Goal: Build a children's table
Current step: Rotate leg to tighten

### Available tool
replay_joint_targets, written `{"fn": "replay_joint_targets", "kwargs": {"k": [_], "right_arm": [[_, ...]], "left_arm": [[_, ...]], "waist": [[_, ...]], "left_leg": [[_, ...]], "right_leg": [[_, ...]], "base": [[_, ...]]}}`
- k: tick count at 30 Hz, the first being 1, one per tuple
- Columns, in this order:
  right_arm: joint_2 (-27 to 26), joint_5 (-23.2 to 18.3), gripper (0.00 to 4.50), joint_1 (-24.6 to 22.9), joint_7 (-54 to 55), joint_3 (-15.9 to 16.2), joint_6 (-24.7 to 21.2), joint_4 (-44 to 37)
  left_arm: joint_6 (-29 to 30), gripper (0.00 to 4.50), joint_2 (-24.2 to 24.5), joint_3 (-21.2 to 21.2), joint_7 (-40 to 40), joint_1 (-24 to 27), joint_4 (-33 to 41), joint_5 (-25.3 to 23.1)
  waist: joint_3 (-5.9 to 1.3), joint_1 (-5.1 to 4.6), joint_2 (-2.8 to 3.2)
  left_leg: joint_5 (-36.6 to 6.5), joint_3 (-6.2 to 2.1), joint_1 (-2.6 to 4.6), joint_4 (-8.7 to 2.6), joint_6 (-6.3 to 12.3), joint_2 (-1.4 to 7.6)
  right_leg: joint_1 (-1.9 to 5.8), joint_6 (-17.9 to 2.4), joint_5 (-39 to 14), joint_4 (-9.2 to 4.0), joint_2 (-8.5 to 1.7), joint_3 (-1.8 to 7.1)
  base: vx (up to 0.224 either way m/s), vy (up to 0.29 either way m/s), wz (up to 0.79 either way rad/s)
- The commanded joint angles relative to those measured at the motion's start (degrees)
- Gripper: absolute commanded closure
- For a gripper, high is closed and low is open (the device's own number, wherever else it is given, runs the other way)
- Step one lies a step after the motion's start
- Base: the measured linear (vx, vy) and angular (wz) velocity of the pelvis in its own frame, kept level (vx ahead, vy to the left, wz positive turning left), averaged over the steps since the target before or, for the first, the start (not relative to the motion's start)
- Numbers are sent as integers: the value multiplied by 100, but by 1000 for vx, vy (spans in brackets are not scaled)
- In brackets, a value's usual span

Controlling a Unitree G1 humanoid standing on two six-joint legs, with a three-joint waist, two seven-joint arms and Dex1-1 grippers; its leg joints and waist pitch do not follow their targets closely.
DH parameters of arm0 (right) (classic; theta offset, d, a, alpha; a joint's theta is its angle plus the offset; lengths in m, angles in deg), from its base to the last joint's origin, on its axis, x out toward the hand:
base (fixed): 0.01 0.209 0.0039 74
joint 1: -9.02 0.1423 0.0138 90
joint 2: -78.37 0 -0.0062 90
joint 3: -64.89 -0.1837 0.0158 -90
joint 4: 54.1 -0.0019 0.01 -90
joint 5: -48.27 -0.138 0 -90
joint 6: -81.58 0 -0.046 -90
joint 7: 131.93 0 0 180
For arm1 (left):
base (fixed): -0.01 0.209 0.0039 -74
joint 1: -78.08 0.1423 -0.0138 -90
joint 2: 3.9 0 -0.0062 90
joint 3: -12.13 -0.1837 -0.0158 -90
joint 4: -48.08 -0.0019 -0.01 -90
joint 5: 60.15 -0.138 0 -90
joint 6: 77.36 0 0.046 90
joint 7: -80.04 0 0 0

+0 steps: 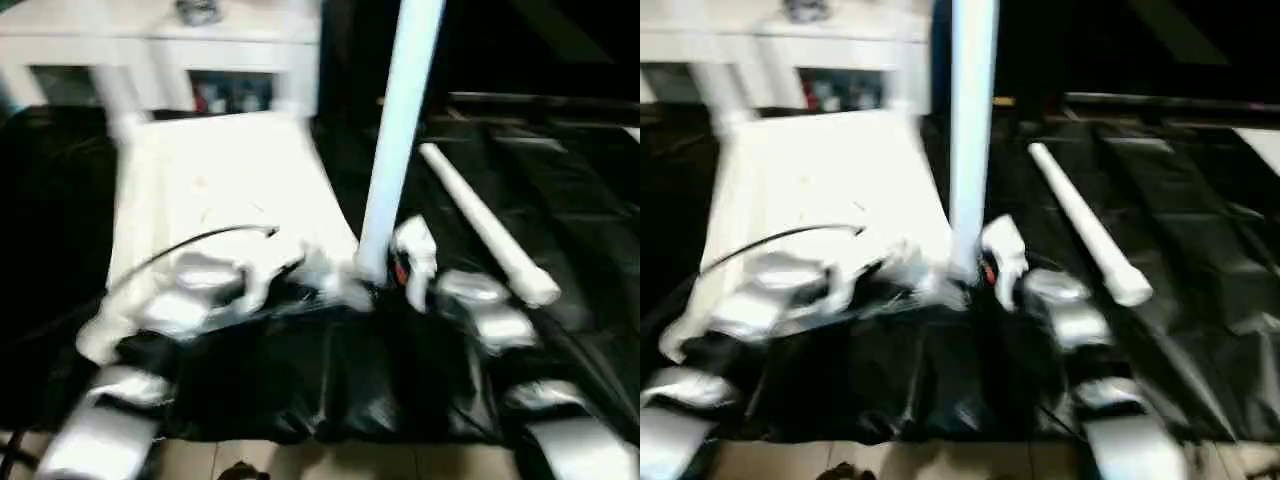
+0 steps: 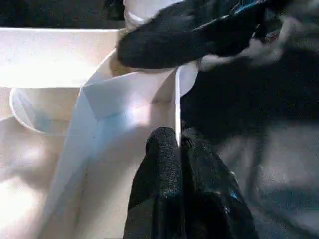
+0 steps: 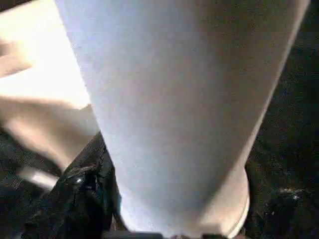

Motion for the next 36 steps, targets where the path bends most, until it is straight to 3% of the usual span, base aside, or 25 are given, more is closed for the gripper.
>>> {"fn": "replay_joint_targets", "kwargs": {"k": [1, 2, 3, 6, 9, 12, 17, 20, 25, 30, 36], "right_arm": [[-446, 92, 173, 106, 412, 218, -110, 306], [-556, 141, 173, 149, 461, 250, 66, 325], [-595, 155, 118, 158, 439, 262, 180, 312], [-653, 48, 101, 165, 331, 145, 353, 229], [-469, 111, 69, 192, 166, 173, 597, 235], [-237, -109, 48, 147, -597, 162, 554, 121], [283, -147, 4, -25, -1945, 445, 460, -144], [591, -41, 4, -95, -2612, 652, 436, -231], [944, -56, 4, -204, -3804, 956, 358, -489], [1048, -59, 49, -196, -4218, 1090, 323, -564], [1059, -95, 95, -162, -4380, 1143, 240, -611]], "left_arm": [[-46, 450, -505, -18, 285, -237, 44, 198], [-71, 450, -571, -62, 343, -261, 22, 196], [-103, 450, -578, -88, 321, -264, 14, 197], [-170, 450, -551, -110, 225, -214, 81, 195], [-234, 450, -428, -113, 26, -111, 223, 206], [-408, 450, -268, -123, -311, -36, 325, 297], [-454, 450, 50, -133, -1012, 68, 555, 513], [-594, 450, 305, -192, -1554, 139, 640, 581], [-766, 450, 619, -253, -2096, 163, 547, 565], [-816, 450, 796, -331, -2409, 177, 564, 584], [-890, 450, 876, -362, -2654, 137, 491, 599]], "waist": [[-363, -15, -41], [-367, -8, -45], [-373, -5, -39], [-394, 3, -34], [-401, 4, -32], [-397, 10, -35], [-413, 51, -21], [-405, 77, -33], [-392, 136, -22], [-387, 176, -14], [-398, 205, -10]], "left_leg": [[-1624, -130, 89, -403, -44, 156], [-1616, -125, 97, -398, -11, 161], [-1570, -118, 78, -391, 33, 159], [-1384, -105, 58, -384, 129, 166], [-1326, -100, 55, -379, 178, 168], [-1318, -95, 34, -369, 303, 171], [-1105, -73, 29, -340, 433, 192], [-1169, -75, 25, -337, 424, 190], [-1330, -74, 64, -350, 380, 220], [-1458, -80, 87, -366, 242, 231], [-1399, -87, 79, -370, 207, 232]], "right_leg": [[218, -884, -2394, -565, -384, 295], [218, -889, -2301, -565, -383, 296], [223, -919, -2132, -553, -383, 304], [245, -1068, -1569, -485, -361, 307], [259, -1147, -1384, -462, -366, 303], [287, -1216, -1277, -451, -364, 302], [293, -1387, -840, -380, -339, 294], [305, -1394, -995, -394, -352, 286], [261, -1353, -1227, -414, -351, 296], [244, -1372, -1329, -412, -363, 309], [256, -1374, -1236, -393, -369, 309]], "base": [[0, 0, 0], [0, 0, 0], [0, 0, 0], [0, 0, 0], [0, 0, 0], [0, 0, 0], [0, 0, 0], [0, 0, 0], [0, 0, 0], [0, 0, 0], [0, 0, 0]]}}
